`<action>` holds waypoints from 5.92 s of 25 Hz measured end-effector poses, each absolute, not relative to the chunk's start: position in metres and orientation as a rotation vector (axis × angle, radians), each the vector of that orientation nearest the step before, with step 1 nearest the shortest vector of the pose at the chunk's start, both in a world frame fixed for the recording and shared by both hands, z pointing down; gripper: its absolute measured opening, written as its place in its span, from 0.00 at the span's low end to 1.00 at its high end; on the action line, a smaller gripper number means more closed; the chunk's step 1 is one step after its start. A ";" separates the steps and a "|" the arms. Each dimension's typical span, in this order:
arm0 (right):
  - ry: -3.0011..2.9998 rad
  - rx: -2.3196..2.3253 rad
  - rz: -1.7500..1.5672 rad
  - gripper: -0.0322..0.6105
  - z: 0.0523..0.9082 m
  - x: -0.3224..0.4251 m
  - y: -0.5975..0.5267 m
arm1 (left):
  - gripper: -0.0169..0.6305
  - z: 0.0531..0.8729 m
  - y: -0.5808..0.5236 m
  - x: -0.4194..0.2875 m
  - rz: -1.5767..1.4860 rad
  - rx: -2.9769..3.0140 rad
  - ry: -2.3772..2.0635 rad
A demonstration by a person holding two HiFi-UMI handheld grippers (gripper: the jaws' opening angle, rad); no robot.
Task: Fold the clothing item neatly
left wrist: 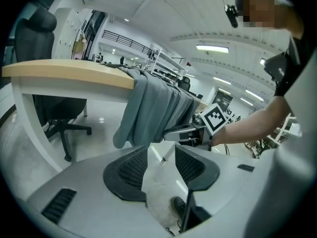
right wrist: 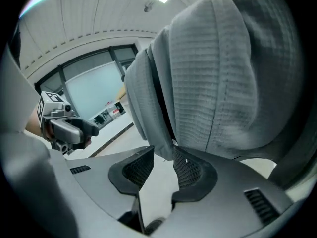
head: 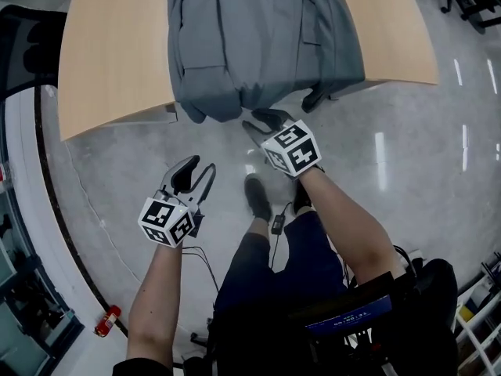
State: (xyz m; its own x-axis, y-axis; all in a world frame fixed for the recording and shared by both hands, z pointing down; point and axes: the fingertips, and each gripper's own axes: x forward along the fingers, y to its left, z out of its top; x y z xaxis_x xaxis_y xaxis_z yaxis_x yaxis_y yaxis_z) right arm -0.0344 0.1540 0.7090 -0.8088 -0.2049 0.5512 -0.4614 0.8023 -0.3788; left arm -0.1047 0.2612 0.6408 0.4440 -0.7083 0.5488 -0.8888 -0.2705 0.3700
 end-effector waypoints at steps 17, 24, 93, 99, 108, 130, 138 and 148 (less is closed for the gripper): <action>-2.556 0.624 0.752 0.46 0.713 0.183 0.079 | 0.60 0.698 0.166 -0.123 0.454 2.218 -1.220; -2.680 0.357 0.652 0.48 0.709 0.146 0.053 | 0.60 0.710 0.139 -0.095 0.453 2.330 -1.161; -2.599 0.600 1.268 0.08 0.363 0.134 -0.055 | 0.06 0.379 0.079 -0.142 0.066 1.951 -0.717; -2.590 0.506 1.307 0.08 0.359 0.112 -0.159 | 0.06 0.367 -0.012 -0.171 -0.053 1.790 -0.783; -2.554 0.580 1.431 0.08 0.358 0.073 -0.264 | 0.06 0.360 -0.116 -0.228 -0.142 1.742 -0.823; -2.493 0.681 1.527 0.08 0.409 0.021 -0.448 | 0.06 0.428 -0.301 -0.310 -0.228 1.671 -0.847; -2.341 0.683 1.707 0.08 0.493 0.005 -0.508 | 0.06 0.499 -0.355 -0.349 -0.293 1.466 -0.928; -2.225 0.754 1.989 0.08 0.532 0.008 -0.534 | 0.06 0.525 -0.381 -0.368 -0.400 1.387 -0.943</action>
State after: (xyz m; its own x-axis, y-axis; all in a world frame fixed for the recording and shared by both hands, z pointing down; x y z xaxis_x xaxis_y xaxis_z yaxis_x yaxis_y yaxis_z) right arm 0.0075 -0.5344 0.5323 -0.8780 -0.3131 0.3621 -0.3948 0.0460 -0.9176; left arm -0.3680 -0.3814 0.5251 0.5927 -0.7367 0.3255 -0.2778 0.1924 0.9412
